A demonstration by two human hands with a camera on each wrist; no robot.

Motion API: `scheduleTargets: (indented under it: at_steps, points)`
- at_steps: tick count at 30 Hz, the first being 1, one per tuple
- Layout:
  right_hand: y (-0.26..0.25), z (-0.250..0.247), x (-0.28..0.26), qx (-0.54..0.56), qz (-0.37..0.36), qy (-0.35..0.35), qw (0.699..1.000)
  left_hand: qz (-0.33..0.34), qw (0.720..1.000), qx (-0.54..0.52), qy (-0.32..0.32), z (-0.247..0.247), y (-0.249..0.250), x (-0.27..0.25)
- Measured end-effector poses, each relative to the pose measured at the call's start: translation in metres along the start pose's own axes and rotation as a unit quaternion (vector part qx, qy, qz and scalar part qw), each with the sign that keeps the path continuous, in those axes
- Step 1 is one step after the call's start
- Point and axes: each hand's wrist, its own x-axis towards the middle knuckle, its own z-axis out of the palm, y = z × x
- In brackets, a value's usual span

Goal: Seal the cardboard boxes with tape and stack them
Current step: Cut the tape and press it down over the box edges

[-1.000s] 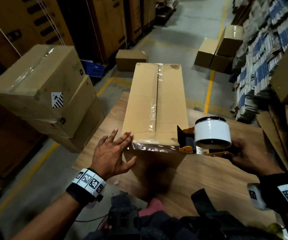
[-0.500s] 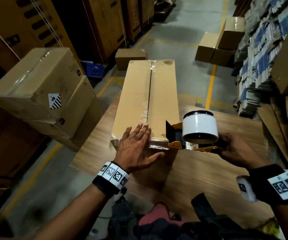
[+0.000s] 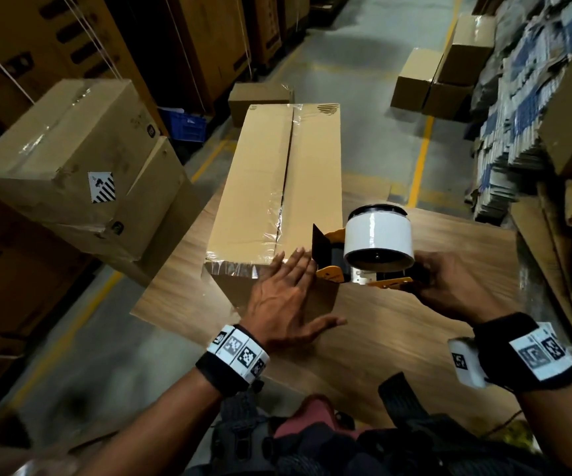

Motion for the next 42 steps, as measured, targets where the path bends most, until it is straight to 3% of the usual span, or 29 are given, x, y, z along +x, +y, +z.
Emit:
scheduleTargets:
  at_steps: [8, 16, 23, 34, 36, 39, 40, 42]
  points:
    - [0.009, -0.007, -0.009, 0.010, 0.001, 0.018, 1.000, 0.003, 1.000, -0.021, 0.019, 0.000, -0.005, -0.002]
    - [0.035, -0.064, -0.040, -0.033, 0.048, 0.036, 0.998, 0.012, 0.999, -0.036, 0.039, 0.011, -0.012, 0.000]
    - [0.047, -0.059, -0.045, -0.021, 0.085, 0.017, 0.996, 0.004, 0.997, -0.050, 0.051, 0.012, -0.010, 0.001]
    - [0.070, -0.010, -0.010, -0.039, 0.073, -0.070, 0.994, -0.002, 0.998, -0.049, 0.050, 0.008, -0.007, 0.000]
    - [0.078, -0.007, 0.000, -0.120, 0.097, -0.106, 0.982, -0.003, 0.997, -0.050, 0.064, 0.008, -0.008, -0.001]
    - [0.096, -0.008, -0.010, -0.323, 0.147, -0.192, 0.915, -0.001, 0.995, -0.056, 0.079, 0.010, -0.008, -0.002]
    - [0.107, -0.007, -0.021, -0.335, 0.158, -0.208, 0.906, -0.001, 0.995, -0.058, 0.078, 0.010, -0.008, -0.002]
    - [0.117, -0.008, -0.042, -0.238, 0.181, -0.219, 0.929, -0.004, 0.995, -0.060, 0.084, 0.009, -0.007, -0.001]
